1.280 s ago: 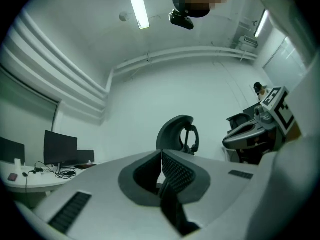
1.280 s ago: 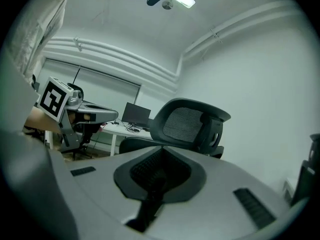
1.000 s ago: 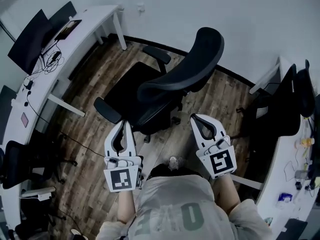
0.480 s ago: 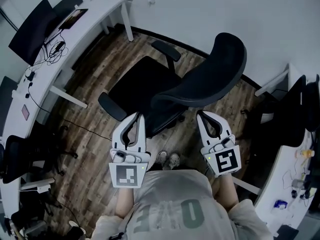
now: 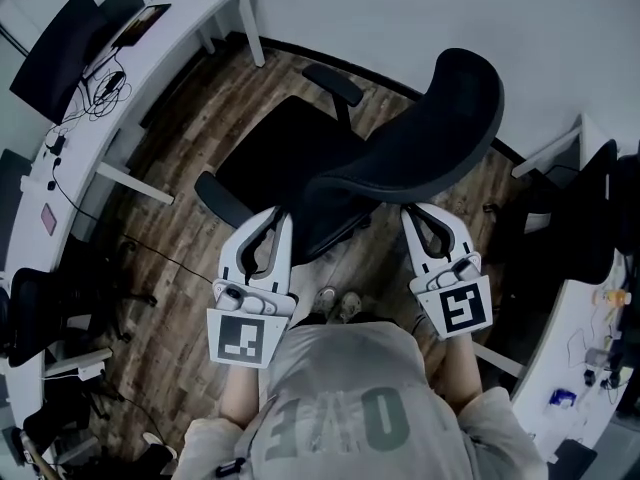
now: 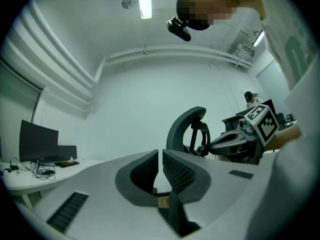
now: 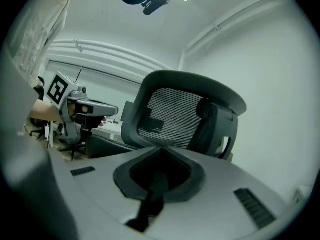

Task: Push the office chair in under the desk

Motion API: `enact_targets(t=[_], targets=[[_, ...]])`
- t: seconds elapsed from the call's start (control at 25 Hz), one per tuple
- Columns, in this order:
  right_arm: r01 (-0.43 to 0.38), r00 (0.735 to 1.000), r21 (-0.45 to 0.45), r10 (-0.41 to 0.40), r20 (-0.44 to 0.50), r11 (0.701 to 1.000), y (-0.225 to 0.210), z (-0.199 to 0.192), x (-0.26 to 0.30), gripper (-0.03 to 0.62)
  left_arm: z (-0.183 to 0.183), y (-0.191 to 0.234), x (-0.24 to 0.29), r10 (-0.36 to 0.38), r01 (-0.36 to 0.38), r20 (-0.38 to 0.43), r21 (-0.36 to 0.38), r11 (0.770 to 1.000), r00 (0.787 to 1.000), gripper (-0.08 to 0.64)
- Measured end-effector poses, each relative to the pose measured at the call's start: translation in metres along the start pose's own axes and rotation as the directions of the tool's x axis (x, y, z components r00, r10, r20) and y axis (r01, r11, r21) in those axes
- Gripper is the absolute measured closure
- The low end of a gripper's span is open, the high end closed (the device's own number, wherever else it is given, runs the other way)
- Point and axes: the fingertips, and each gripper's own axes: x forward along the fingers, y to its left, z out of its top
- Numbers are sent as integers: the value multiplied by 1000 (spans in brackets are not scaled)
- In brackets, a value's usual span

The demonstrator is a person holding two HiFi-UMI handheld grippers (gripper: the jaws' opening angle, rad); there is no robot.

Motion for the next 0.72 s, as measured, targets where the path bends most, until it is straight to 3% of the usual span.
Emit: enact_targets(t=[0.08,0.12,0.2,0.4,0.48,0.6,0.72], targets=[[13,1000,-4,-13,-20,1000,-11,-3,-3,571,0,-3,-2,-32,32,-5,-42,999,999,514],[21,1000,-2,-21,-23,1000,-19,-3,-6,569,-1,-6,-4,-50,50,-12,-52,997,999,461],[26,999,14,-26,-20,1000,-35,-2,-12,551,-5,-14,-6,-93,91,-44,-32,995,995,400],[-108,993,21,109,-47,994,-29,0,-18,395,-19,-33,-10,-151,160,-138,53,986,979,322],[-123,991,-4,123,-55,992,-28,1,-20,371,-23,-38,-11,-165,177,-153,70,982,974,310],[-77,996,7,77,-34,997,-46,5,-29,367,-28,-49,-9,-205,223,-183,88,971,962,305],[-18,1000,86,19,-12,996,-71,6,-37,345,-37,-60,-5,-244,269,-220,92,959,944,295]])
